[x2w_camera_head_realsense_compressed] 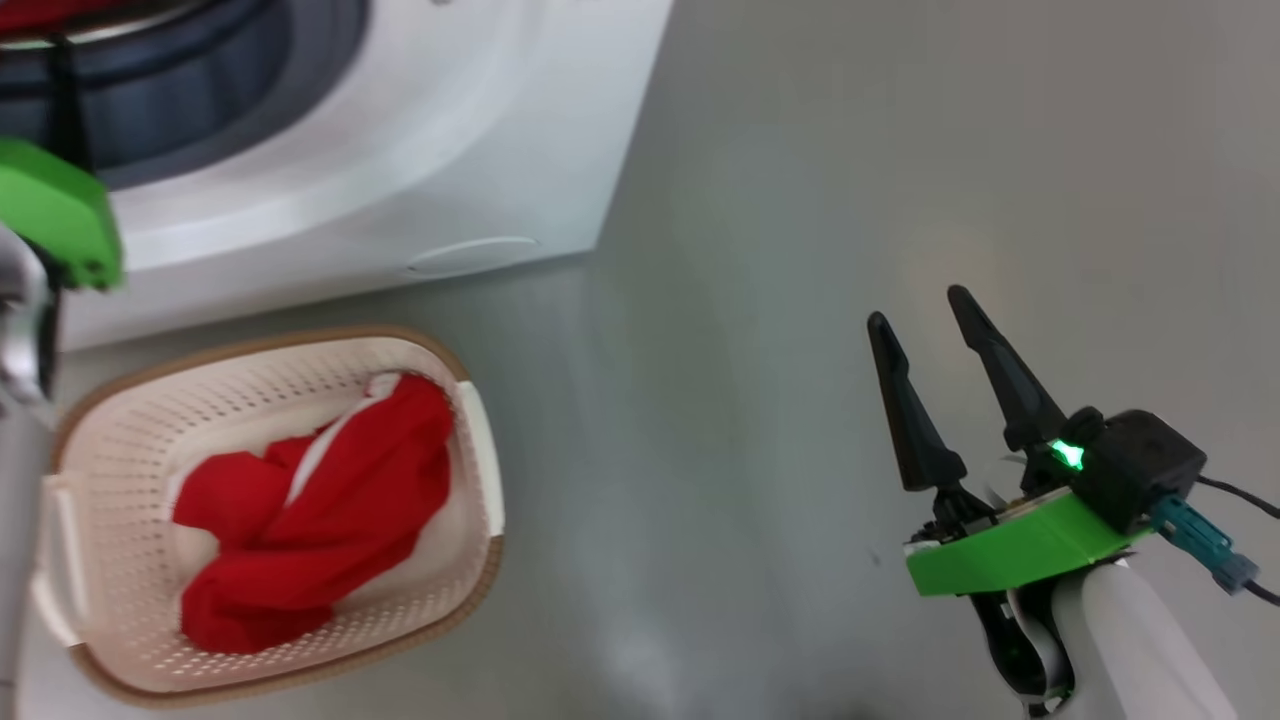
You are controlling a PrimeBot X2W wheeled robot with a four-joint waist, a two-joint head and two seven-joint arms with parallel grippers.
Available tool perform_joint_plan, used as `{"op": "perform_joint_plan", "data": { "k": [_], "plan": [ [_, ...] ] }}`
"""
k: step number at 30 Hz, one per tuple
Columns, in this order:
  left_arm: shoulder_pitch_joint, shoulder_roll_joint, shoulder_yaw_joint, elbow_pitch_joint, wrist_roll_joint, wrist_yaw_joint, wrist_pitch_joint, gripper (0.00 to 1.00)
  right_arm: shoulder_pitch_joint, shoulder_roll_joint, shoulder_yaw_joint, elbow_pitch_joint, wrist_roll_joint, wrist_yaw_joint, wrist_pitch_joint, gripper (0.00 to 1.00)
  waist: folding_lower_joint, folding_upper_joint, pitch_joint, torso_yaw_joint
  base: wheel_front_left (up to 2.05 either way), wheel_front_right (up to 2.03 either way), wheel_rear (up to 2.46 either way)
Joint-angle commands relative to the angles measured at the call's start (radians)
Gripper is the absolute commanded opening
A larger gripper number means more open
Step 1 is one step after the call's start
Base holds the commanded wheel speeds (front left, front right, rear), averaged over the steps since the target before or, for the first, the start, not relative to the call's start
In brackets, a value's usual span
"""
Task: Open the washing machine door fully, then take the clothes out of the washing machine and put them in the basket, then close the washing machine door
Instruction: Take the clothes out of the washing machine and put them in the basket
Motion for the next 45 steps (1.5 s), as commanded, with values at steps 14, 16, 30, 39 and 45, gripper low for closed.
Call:
{"op": "perform_joint_plan", "data": {
  "k": [14,16,30,39,45],
  "plan": [
    [-0.264,0.231,-0.04,0.076,0.093,-0.05,0.161,1.0,-0.074,-0.007,0.074,-0.008,0.077,0.003,-0.021,1.0,0.0,0.0,0.151,-0.124,0.0,0.0,0.0],
    [-0.287,0.25,-0.043,0.091,0.097,-0.052,0.195,1.0,-0.079,-0.007,0.079,-0.01,0.084,0.003,-0.021,1.0,0.0,0.0,0.158,-0.129,0.0,0.0,0.0],
    [-0.308,0.304,-0.098,0.113,0.152,-0.005,0.434,0.82,-0.087,-0.007,0.077,-0.005,0.087,0.003,-0.022,1.0,0.0,0.0,0.153,-0.122,0.0,0.0,0.0],
    [-0.271,0.31,-0.099,0.051,0.132,0.008,0.45,0.0,-0.083,-0.007,0.077,-0.002,0.078,0.003,-0.022,1.0,0.0,0.0,0.137,-0.115,0.0,0.0,0.0],
    [-0.235,0.283,-0.077,0.0,0.083,0.018,0.403,0.0,-0.078,-0.007,0.074,0.002,0.062,0.003,-0.022,1.0,0.0,0.0,0.113,-0.1,0.0,0.0,0.0]
  ]
}}
